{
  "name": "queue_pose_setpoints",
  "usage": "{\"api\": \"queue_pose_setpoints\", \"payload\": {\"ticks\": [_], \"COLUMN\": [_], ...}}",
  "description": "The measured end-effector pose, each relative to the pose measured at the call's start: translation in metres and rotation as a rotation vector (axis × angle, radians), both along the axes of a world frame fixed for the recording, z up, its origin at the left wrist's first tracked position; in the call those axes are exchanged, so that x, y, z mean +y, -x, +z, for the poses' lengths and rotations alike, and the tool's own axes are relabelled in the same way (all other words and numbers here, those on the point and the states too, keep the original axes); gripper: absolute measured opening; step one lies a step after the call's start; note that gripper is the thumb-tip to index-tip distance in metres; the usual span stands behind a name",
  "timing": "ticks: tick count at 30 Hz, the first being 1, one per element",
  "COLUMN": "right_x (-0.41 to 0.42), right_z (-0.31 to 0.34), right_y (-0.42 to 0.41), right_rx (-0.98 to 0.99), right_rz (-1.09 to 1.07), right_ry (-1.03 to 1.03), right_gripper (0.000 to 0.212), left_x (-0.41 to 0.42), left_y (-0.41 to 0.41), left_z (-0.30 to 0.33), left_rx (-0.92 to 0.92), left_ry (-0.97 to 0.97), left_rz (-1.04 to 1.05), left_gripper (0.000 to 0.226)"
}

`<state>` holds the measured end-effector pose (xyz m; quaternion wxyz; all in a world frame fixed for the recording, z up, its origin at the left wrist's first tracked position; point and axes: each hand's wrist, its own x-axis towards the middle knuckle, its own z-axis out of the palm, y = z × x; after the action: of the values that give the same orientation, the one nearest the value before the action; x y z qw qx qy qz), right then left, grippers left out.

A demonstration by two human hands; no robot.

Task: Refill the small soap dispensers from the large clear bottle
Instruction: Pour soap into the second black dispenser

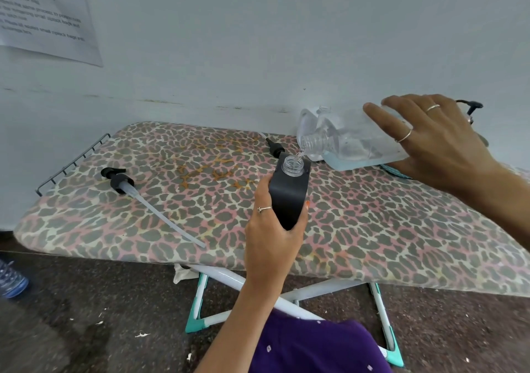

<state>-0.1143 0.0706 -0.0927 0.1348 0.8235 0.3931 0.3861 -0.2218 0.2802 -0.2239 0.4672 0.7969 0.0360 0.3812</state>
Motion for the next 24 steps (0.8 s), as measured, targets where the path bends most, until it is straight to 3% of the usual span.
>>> {"api": "queue_pose_setpoints", "payload": {"ticks": [16, 24], "right_x": [0.0033, 0.0024], "right_z": [-0.0029, -0.0031], "right_y": [0.0006, 0.0022], "right_rx": [-0.002, 0.022], "right_rz": [0.015, -0.008], "right_ry": [-0.011, 0.0], "right_gripper": [0.08, 0.09], "left_x": [0.0003, 0.0002], "left_y": [0.0004, -0.0002], "left_z": [0.0005, -0.0002], "left_rx": [0.01, 0.009], "left_ry": [0.015, 0.013], "left_rz": [-0.002, -0.006], "left_gripper": [0.066, 0.068]}}
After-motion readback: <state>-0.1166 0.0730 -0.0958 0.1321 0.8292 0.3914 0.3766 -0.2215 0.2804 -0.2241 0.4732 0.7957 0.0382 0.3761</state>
